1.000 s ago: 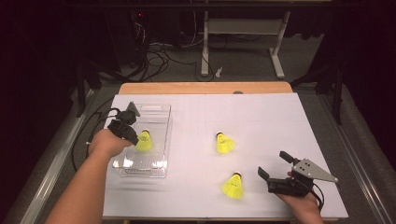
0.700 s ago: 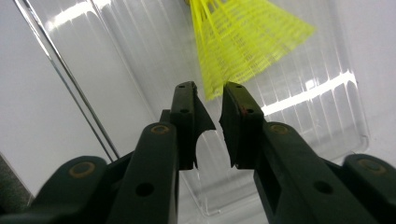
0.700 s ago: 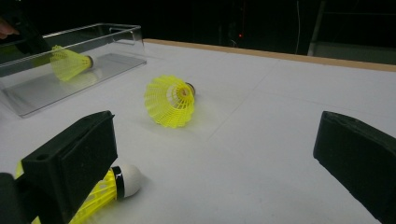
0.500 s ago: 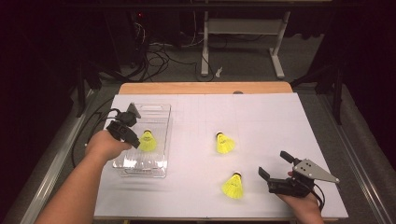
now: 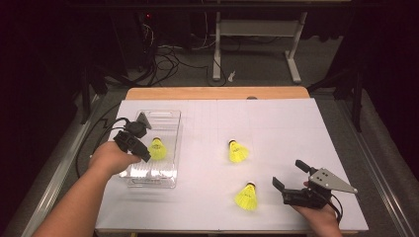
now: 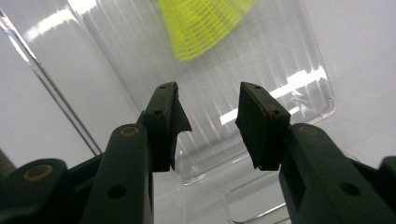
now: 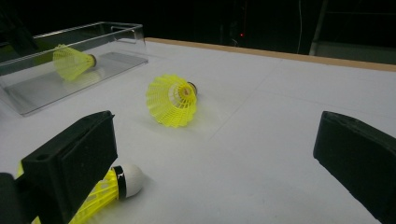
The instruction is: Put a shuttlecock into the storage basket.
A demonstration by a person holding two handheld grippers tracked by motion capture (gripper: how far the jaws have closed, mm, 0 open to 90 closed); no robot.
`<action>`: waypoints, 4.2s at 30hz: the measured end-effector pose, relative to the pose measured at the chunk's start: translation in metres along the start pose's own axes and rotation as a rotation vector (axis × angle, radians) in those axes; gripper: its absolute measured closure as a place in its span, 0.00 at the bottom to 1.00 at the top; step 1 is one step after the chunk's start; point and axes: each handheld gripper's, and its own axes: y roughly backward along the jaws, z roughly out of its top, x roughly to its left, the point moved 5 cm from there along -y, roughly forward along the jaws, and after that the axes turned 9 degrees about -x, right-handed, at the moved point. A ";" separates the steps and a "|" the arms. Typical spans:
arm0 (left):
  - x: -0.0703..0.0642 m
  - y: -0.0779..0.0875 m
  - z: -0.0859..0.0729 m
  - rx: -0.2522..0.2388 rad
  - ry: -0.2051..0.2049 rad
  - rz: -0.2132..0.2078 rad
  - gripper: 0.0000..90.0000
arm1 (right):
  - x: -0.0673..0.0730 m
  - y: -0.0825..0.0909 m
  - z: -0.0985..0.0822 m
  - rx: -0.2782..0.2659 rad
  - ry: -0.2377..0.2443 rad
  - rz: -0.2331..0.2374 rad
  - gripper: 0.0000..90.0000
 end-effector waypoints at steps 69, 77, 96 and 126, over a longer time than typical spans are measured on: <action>-0.073 0.013 -0.002 0.052 -0.116 -0.096 0.01 | 0.001 -0.002 -0.001 0.005 -0.006 -0.002 0.00; -0.089 0.018 0.005 0.048 -0.142 -0.105 0.01 | -0.001 -0.003 -0.003 0.013 -0.004 -0.003 0.00; -0.140 0.012 0.017 0.030 -0.229 -0.150 0.01 | 0.004 -0.003 0.000 0.005 -0.001 0.001 0.00; -0.175 -0.013 0.033 0.028 -0.295 -0.201 0.01 | -0.003 -0.020 0.002 0.049 -0.036 -0.028 0.18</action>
